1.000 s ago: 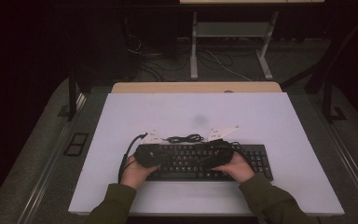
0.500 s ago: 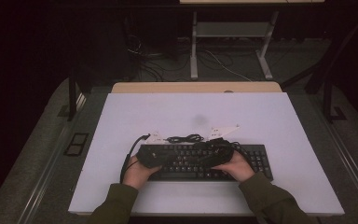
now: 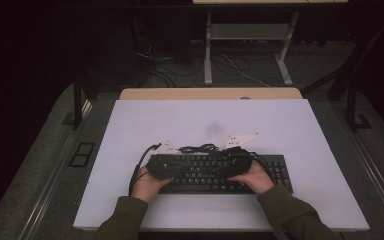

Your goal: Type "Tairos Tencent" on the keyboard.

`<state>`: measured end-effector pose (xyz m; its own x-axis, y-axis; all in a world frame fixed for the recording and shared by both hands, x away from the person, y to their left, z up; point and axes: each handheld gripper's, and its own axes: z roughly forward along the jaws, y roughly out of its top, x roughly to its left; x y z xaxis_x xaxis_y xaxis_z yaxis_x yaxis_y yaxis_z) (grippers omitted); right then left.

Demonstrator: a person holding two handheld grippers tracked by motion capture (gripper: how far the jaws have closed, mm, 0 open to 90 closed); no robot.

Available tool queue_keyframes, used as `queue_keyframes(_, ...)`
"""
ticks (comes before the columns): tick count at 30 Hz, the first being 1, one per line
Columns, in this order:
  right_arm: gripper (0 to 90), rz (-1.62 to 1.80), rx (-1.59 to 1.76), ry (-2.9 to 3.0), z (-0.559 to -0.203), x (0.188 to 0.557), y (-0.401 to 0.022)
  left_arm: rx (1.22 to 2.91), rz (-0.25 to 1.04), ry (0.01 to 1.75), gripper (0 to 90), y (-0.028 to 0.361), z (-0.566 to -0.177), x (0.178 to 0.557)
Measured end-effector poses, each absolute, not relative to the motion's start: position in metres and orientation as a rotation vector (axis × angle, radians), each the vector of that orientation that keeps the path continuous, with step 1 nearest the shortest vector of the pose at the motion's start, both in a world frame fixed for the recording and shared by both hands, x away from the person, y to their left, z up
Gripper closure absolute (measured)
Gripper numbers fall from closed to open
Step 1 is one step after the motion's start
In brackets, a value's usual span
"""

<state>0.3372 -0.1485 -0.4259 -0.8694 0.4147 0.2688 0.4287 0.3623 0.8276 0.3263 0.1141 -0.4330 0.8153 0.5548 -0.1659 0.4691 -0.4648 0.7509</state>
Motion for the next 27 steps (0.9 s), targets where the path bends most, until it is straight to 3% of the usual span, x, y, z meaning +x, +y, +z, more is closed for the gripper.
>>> queue_keyframes(9, 24.2, -1.594, -0.820, -2.562, -0.426, 0.339, -0.156, 2.112, 0.120, 0.742, 81.2, 0.114, -0.429, 0.325)
queue_keyframes(27, 18.2, -1.635, -0.849, -2.575, -0.424, 0.336, -0.181, 2.055, 0.135, 0.726, 45.9, 0.128, -0.422, 0.314)
